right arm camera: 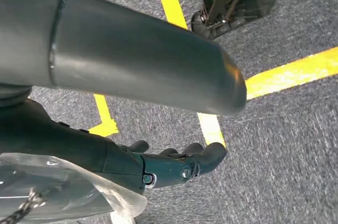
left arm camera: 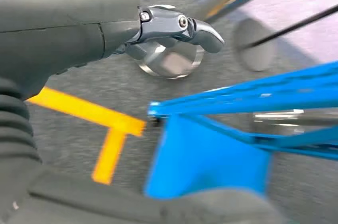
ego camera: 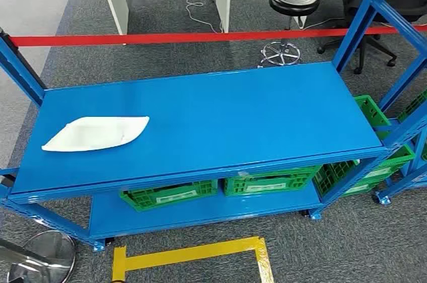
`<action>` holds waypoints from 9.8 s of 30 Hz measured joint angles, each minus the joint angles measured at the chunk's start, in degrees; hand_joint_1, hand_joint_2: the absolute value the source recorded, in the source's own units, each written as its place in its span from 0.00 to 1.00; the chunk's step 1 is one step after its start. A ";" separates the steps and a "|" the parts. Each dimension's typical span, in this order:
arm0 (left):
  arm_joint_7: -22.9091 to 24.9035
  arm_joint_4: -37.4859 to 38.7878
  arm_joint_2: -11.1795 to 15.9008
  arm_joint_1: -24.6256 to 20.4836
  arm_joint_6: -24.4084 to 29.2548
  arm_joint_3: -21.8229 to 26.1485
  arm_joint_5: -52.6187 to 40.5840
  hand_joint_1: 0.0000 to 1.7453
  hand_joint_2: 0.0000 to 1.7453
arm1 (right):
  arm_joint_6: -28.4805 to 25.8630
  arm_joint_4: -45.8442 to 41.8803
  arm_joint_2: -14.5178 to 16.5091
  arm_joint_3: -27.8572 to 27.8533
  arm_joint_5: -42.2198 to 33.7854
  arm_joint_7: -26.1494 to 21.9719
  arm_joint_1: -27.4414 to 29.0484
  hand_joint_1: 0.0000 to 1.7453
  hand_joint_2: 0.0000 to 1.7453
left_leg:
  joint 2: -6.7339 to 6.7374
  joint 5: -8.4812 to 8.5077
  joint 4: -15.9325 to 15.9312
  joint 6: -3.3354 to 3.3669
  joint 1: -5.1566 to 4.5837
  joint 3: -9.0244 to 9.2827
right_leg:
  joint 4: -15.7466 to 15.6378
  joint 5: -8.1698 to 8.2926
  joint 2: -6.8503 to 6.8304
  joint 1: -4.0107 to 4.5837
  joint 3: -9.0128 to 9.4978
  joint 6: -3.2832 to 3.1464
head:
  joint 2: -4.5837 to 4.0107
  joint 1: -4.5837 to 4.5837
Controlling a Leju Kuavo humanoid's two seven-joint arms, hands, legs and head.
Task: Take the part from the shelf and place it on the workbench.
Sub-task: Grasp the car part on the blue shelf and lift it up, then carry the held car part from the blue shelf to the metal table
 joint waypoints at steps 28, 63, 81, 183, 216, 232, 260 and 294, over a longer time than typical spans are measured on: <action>-10.05 -40.81 7.19 3.58 -6.89 -25.13 1.98 0.00 0.00 | 9.95 4.11 0.50 -11.30 23.59 -1.46 -3.03 0.00 0.00 | 0.00 0.02 0.01 -0.01 0.00 0.05 | 0.01 0.02 0.02 0.00 0.00 -0.01 | 0.00 0.01; 10.46 -26.89 15.97 -28.30 12.25 -54.65 -23.75 0.00 1.00 | 13.99 6.90 1.55 -9.91 29.61 3.41 -5.25 0.00 0.00 | 0.03 0.05 0.08 -0.04 0.00 0.04 | 0.05 0.09 0.14 0.00 -0.01 -0.01 | 0.00 0.01; 19.30 7.00 14.05 -45.31 12.63 -64.76 -44.47 0.00 1.00 | 12.99 7.24 1.57 -4.67 29.67 6.68 -5.58 0.00 0.00 | 0.04 0.06 0.10 -0.03 0.00 0.03 | 0.07 0.14 0.16 0.00 -0.03 -0.02 | 0.00 0.01; 0.91 -18.04 9.42 -26.22 16.91 -49.06 -1.48 1.00 1.00 | 9.12 7.34 2.09 -4.12 28.96 -8.03 -3.54 0.00 0.00 | -0.08 0.16 0.08 -0.12 0.01 -0.06 | 0.08 0.16 0.03 0.01 -0.08 -0.02 | 0.00 0.00; -3.86 -55.74 14.67 -12.58 14.67 -53.22 4.04 1.00 1.00 | 14.20 7.37 3.35 -7.56 24.82 -8.99 -3.54 0.00 0.00 | -0.09 0.17 0.07 -0.12 0.02 -0.08 | 0.06 0.15 0.00 0.02 -0.09 -0.03 | 0.00 0.01; -1.87 -55.75 15.33 -11.44 12.58 -57.41 1.31 1.00 1.00 | 6.71 6.61 3.50 -9.05 21.99 -3.70 -3.67 0.00 0.00 | 0.22 0.83 -1.28 1.39 0.44 0.50 | 16.12 -5.43 -0.16 -0.05 -9.14 0.89 | 0.00 0.41; -2.75 -58.40 13.87 -7.34 28.15 -55.12 -4.90 1.00 1.00 | 1.32 4.22 0.81 -11.66 18.50 7.80 -3.77 0.00 0.00 | 0.38 1.82 0.71 1.22 0.21 -2.60 | 12.53 -6.28 -0.36 0.92 -6.70 -0.07 | 0.01 0.29; -2.77 -58.44 12.46 -6.38 30.40 -53.91 -4.86 1.00 1.00 | 3.80 4.22 0.59 -11.62 20.34 6.97 -3.61 0.00 0.00 | 0.75 3.79 0.70 1.84 -0.31 -4.73 | 14.81 -6.44 -0.44 0.75 -5.60 -0.08 | 0.00 0.39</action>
